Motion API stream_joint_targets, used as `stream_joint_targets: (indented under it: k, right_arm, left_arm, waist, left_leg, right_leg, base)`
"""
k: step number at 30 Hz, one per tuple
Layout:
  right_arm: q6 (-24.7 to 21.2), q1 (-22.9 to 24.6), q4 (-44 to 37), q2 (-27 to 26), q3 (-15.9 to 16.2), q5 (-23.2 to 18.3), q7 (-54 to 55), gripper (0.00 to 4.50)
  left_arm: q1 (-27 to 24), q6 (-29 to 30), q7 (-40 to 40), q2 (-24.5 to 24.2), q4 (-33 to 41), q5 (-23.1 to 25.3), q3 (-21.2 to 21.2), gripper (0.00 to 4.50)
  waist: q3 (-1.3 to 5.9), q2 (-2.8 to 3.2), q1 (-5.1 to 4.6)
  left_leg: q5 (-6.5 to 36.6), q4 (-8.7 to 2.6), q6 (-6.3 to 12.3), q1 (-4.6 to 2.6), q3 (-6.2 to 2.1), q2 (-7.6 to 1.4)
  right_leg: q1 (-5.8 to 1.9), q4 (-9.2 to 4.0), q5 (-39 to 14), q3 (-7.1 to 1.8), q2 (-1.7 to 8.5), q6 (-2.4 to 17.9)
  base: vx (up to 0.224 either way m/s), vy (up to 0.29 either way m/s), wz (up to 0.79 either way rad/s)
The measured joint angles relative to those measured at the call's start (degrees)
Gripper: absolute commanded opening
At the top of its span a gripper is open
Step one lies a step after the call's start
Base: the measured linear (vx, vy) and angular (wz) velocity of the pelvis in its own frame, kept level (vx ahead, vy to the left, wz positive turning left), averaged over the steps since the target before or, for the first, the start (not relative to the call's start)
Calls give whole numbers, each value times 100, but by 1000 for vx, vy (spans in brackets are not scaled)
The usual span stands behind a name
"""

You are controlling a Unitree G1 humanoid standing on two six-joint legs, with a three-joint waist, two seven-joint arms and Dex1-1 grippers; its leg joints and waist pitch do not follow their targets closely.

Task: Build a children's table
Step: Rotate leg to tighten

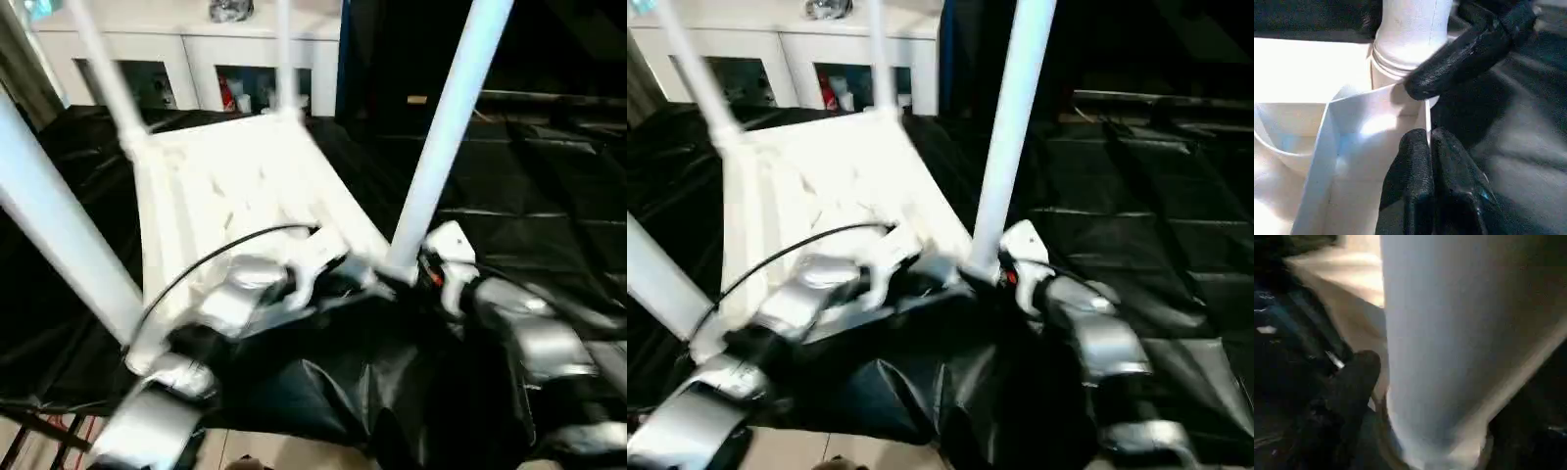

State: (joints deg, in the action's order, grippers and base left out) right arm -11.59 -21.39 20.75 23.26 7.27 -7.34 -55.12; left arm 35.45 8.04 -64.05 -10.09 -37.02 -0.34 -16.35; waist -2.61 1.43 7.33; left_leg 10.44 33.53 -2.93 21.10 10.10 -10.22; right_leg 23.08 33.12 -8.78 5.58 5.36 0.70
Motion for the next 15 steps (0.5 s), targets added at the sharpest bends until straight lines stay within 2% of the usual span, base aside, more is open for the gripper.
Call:
stream_joint_targets:
  k: [3, 10, 15]
  right_arm:
    - [-76, 4, -40, 91, 24, -119, -323, 360]
    - [-200, 8, -113, 214, 153, -229, -806, 290]
    - [-322, 90, -241, 212, 181, -301, -823, 269]
  left_arm:
    - [-117, 75, -220, -137, 231, -50, -30, 0]
    - [-341, 255, -642, -411, 628, -165, -60, 0]
    - [-373, 346, -710, -469, 722, -207, -87, 0]
  waist:
    - [-1, -2, 13]
    - [-4, -7, 86]
    - [-7, -12, 95]
  left_leg:
    - [0, 2, 0, 0, 1, 0]
    - [0, 0, 0, 2, 2, -1]
    - [0, -1, -1, 3, 2, -1]
  right_leg:
    - [0, 0, 0, -1, 0, 0]
    - [3, 1, -1, -1, 0, -1]
    - [4, 1, -1, -1, 0, -2]
  base:
    - [0, 0, 0]
    - [0, 0, 0]
    - [0, 0, 0]
